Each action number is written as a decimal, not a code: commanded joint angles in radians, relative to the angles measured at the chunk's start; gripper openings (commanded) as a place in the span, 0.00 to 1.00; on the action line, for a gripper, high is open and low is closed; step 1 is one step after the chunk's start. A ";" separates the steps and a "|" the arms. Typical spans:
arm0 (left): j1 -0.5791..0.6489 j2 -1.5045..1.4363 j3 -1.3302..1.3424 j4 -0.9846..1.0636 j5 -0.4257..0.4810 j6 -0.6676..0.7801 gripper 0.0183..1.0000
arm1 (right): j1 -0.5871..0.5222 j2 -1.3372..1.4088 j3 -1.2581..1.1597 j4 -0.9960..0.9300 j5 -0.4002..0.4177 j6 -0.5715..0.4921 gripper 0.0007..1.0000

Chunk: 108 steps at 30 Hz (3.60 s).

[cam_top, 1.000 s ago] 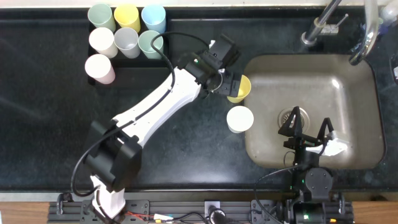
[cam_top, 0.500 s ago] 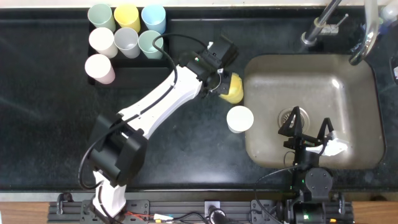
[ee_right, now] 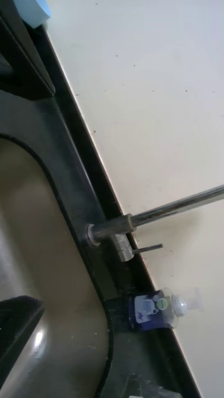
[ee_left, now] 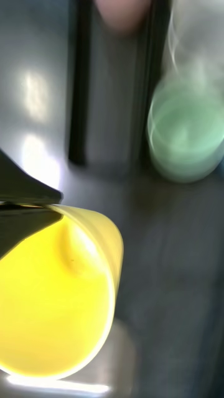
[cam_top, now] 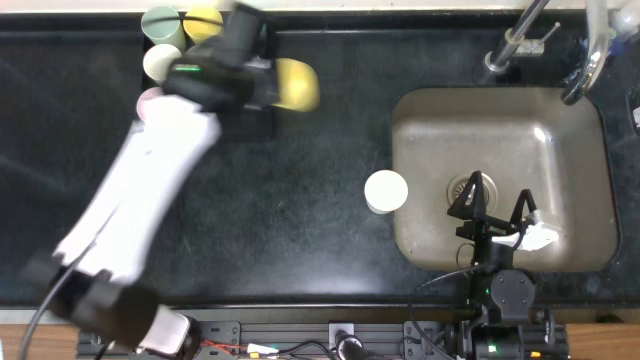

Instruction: Store Cups

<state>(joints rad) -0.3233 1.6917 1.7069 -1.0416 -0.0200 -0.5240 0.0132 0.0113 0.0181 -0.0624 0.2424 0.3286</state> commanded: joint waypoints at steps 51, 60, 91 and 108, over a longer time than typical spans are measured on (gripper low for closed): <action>0.318 0.234 -0.172 0.069 -0.063 -0.026 0.02 | -0.002 -0.008 -0.012 0.007 0.002 -0.003 1.00; 0.317 0.234 -0.172 0.067 -0.071 -0.023 0.55 | -0.002 -0.008 -0.012 0.007 0.002 -0.003 1.00; 0.317 -0.308 -0.175 -0.190 -0.143 -0.023 1.00 | -0.002 -0.008 -0.012 0.007 0.002 -0.003 1.00; 0.317 -1.661 -1.299 0.524 -0.099 0.315 1.00 | -0.002 -0.008 -0.012 0.007 0.002 -0.003 1.00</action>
<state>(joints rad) -0.0063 0.1734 0.5797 -0.7982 -0.2379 -0.4919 0.0132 0.0113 0.0181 -0.0620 0.2428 0.3286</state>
